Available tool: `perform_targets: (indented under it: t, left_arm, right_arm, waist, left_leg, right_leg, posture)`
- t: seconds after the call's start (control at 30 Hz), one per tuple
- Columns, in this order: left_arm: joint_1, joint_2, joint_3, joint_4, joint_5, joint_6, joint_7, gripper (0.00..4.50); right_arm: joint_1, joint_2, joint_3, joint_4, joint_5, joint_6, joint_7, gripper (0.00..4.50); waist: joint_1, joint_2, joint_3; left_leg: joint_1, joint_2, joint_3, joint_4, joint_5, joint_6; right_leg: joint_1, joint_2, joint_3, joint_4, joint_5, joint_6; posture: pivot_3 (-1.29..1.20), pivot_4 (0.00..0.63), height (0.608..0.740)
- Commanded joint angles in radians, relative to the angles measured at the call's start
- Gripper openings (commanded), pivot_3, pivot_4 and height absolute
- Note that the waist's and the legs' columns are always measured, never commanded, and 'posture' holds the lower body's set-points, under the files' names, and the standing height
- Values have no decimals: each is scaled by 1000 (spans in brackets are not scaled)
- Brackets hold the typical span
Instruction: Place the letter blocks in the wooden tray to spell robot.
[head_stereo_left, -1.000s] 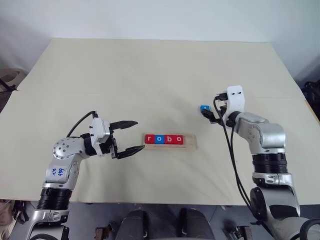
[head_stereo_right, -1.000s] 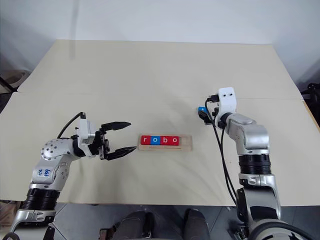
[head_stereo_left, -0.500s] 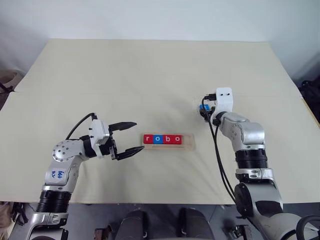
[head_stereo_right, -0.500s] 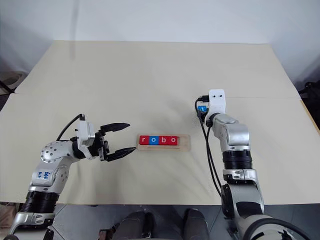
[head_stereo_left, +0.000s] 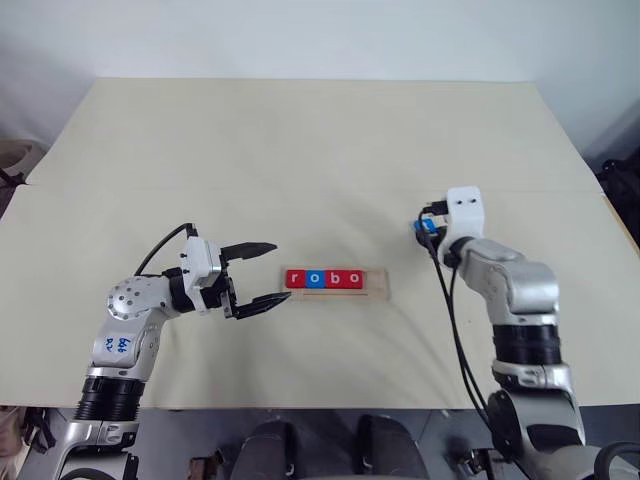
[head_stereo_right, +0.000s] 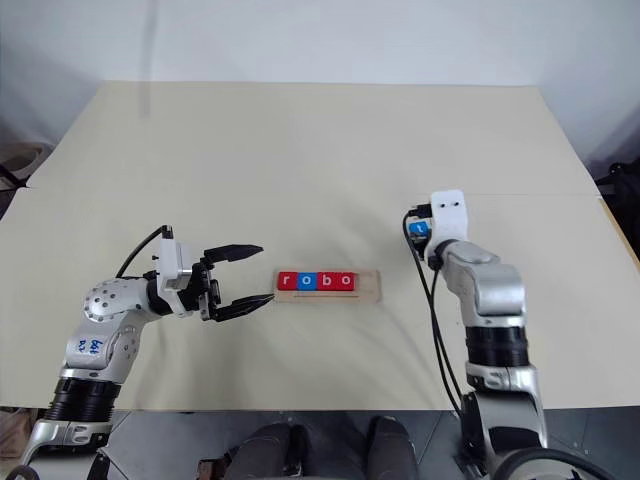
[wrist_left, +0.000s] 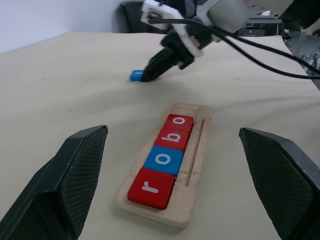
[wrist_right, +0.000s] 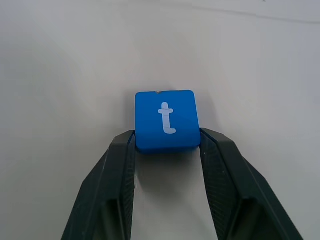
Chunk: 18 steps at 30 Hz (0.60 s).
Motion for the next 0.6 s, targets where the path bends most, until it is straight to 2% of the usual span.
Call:
perform_targets:
  t: [0.03,0.2,0.37,0.47,0.6]
  left_arm:
    - [-12,-2,4,-7,-7,-13,-14,4500]
    - [-23,-3,-2,12,-6,-14,-33,4500]
    - [-40,-13,-13,28,-2,-16,-43,4500]
    - [-44,-15,-13,32,0,-17,-47,4500]
    - [-32,-11,-7,25,-1,-17,-47,4500]
  right_arm:
    - [75,-19,-47,-225,41,139,9,1471]
    - [209,27,-76,-478,88,330,4,1471]
    - [265,83,-83,-554,75,389,-22,1471]
    - [265,60,-78,-565,106,418,22,2448]
    - [265,-89,-78,-540,177,381,167,3816]
  waist:
    - [-1,0,0]
    - [0,0,0]
    - [1,0,0]
    - [1,0,0]
    - [4,0,0]
  left_leg:
    - [0,0,0,0,0,0]
    - [0,0,1,-2,0,0]
    - [0,-1,1,-2,0,0]
    - [0,-1,1,-2,0,0]
    - [0,-1,1,-2,0,0]
  right_leg:
    - [0,0,0,0,0,0]
    - [-2,0,1,-1,0,0]
    - [-2,0,2,0,0,0]
    - [-2,0,1,0,0,0]
    - [-2,0,2,-1,0,0]
  posture:
    - [0,150,740]
    - [0,150,740]
    - [0,150,740]
    - [0,150,740]
    - [0,150,740]
